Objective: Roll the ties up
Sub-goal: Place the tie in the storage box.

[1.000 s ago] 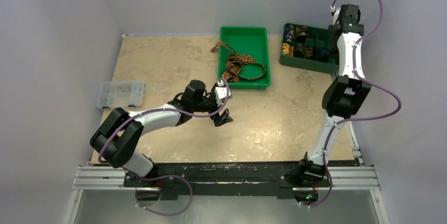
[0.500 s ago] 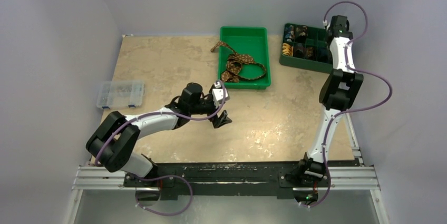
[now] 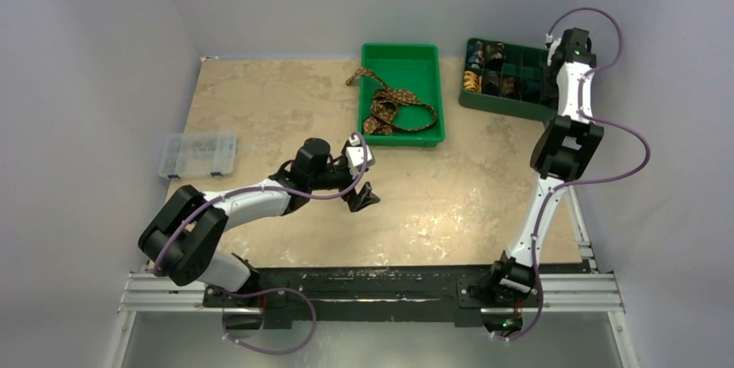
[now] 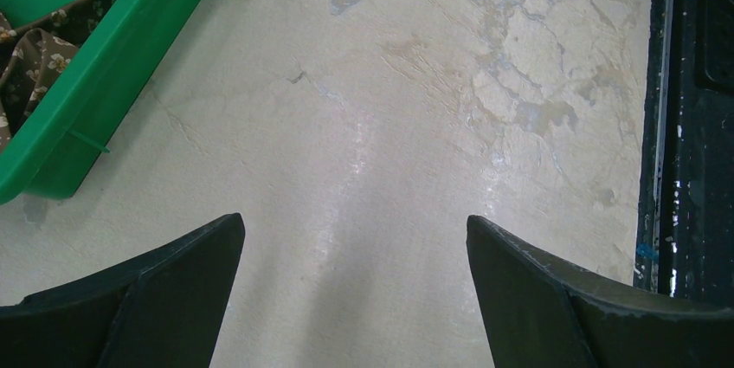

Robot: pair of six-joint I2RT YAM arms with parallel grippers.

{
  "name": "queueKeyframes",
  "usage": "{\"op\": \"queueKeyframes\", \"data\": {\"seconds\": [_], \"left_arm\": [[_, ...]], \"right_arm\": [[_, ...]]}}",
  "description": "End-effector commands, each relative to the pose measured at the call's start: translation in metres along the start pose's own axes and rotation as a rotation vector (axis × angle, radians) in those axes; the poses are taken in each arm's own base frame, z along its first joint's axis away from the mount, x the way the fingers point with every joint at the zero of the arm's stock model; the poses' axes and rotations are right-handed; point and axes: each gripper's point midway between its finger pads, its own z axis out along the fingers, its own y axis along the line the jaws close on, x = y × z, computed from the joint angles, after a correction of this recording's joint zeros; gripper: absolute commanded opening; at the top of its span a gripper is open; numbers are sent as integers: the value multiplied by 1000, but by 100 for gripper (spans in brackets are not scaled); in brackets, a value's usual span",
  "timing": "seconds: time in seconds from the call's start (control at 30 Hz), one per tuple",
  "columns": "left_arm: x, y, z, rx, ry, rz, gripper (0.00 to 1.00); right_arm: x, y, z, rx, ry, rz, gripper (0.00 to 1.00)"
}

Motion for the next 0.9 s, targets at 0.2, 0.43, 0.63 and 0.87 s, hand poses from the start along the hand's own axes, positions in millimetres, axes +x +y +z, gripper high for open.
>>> {"op": "queueKeyframes", "data": {"seconds": [0.2,0.43,0.63,0.87], "left_arm": [[-18,4,-8,-15,-63,27,100],[-13,2,-10,-12,-56,22,100],[-17,4,-6,-5,-63,23,100],[-17,3,-4,8,-64,14,100]], "right_arm": [[26,10,8,-188,56,113,0],[54,14,7,-222,145,77,0],[77,9,-6,-231,229,41,0],[116,4,-35,-275,355,59,0]]}}
